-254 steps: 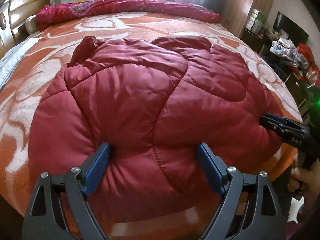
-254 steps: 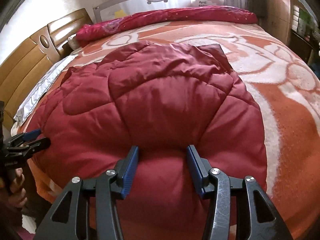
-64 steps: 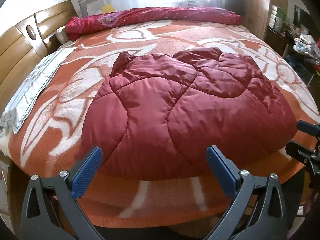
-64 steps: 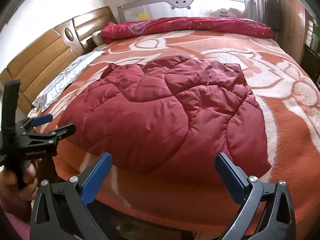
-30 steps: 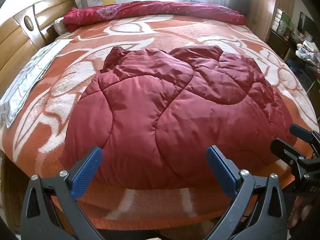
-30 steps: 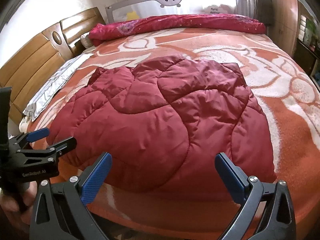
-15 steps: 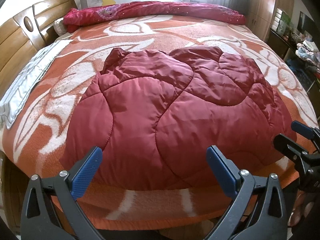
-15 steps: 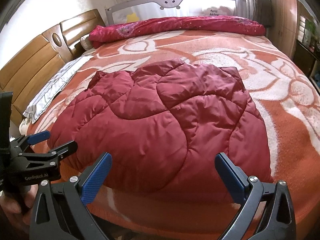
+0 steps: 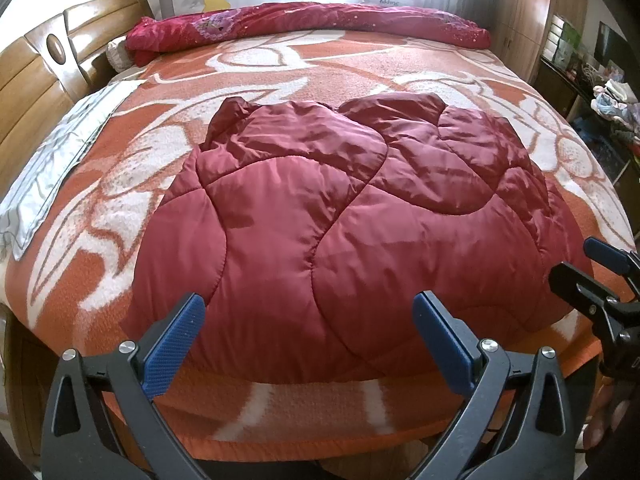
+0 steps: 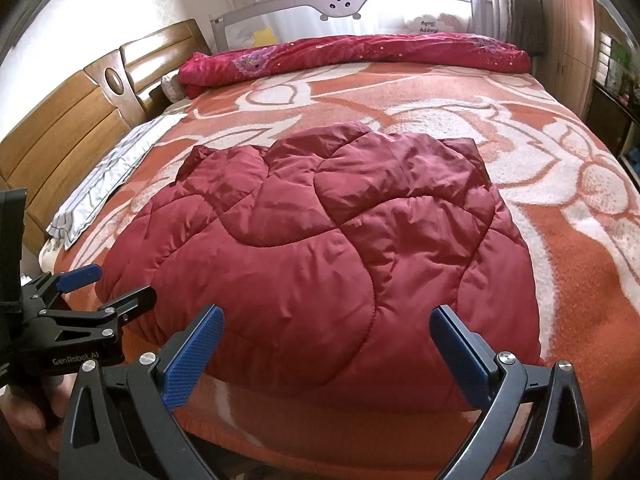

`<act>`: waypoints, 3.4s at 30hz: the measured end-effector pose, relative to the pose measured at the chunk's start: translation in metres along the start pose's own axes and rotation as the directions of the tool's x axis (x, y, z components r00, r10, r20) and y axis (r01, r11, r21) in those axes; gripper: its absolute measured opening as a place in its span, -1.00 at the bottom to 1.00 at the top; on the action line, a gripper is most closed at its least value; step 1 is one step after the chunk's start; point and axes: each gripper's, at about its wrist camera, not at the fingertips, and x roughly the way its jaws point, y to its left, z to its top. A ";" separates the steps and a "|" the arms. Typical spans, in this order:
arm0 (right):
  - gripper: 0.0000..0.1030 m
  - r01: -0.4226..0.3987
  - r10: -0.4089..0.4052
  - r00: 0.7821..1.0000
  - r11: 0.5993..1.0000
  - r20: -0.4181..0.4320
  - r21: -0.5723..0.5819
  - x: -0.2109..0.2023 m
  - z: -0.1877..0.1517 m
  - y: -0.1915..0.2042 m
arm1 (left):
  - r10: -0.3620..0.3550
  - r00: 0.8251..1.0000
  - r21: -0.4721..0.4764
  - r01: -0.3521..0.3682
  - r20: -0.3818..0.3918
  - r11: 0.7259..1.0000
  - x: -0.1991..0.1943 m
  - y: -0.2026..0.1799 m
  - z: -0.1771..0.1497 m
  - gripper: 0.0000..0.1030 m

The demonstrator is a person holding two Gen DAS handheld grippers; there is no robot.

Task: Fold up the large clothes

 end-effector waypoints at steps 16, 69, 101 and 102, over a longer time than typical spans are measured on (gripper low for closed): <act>1.00 -0.002 0.002 1.000 1.000 0.001 -0.001 0.001 0.003 0.001 | 0.001 1.000 0.010 -0.001 0.002 1.000 0.001 0.001 0.007 1.00; 1.00 -0.010 0.010 1.000 1.000 -0.002 0.008 0.009 0.015 0.001 | 0.006 1.000 0.028 -0.006 0.002 1.000 0.014 -0.005 0.020 1.00; 1.00 -0.016 0.016 1.000 1.000 0.000 0.017 0.009 0.019 -0.002 | 0.005 1.000 0.031 -0.005 0.002 1.000 0.014 -0.004 0.025 1.00; 1.00 -0.016 0.016 1.000 1.000 0.000 0.017 0.009 0.019 -0.002 | 0.005 1.000 0.030 -0.005 0.002 1.000 0.013 -0.004 0.025 1.00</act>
